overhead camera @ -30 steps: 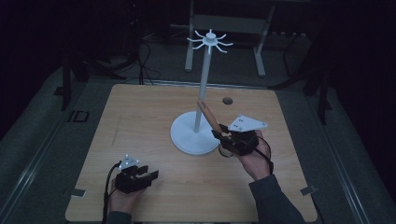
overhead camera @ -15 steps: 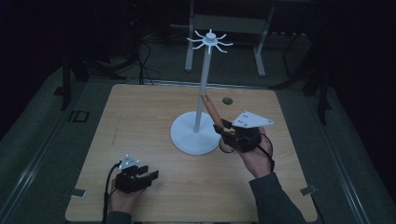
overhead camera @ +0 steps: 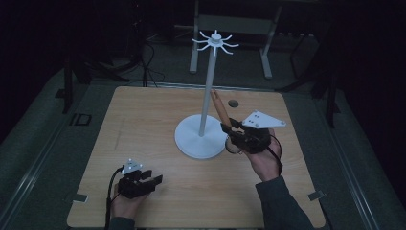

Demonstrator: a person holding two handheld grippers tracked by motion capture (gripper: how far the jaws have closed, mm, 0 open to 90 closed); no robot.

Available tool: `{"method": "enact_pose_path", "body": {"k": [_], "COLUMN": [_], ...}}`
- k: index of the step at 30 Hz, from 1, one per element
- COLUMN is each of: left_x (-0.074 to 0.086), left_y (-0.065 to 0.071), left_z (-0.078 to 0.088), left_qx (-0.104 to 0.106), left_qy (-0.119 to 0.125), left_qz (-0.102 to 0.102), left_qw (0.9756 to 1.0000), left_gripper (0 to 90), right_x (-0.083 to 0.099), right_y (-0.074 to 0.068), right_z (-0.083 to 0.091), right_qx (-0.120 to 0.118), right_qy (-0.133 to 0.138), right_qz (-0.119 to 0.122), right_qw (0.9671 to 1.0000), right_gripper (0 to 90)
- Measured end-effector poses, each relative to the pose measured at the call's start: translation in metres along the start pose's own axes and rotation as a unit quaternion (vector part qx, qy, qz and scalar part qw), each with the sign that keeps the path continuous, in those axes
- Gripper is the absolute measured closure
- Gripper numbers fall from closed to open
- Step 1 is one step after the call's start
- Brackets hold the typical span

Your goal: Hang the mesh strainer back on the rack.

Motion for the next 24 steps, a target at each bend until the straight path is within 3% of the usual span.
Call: {"method": "enact_pose_path", "body": {"k": [24], "left_x": [0.000], "left_y": [0.000], "left_z": [0.000], "left_qx": [0.001], "left_qy": [0.000], "left_qz": [0.000], "left_qw": [1.0000], "left_gripper": [45.6], "right_x": [-0.017], "right_y": [0.009], "right_z": [0.007], "right_qx": [0.017], "right_qy": [0.037], "right_qz": [-0.021], "right_qw": [0.9989], "right_gripper": [69.2]}}
Point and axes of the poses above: each handheld gripper's, and its own axes: z roughly backward along the jaws, x roughly out of its underside, y roughly to its right, the point moved 6 cm from there along -z, roughly forward along the jaws, and after that the axes turned 9 degrees about y, right-handed, at the moved point
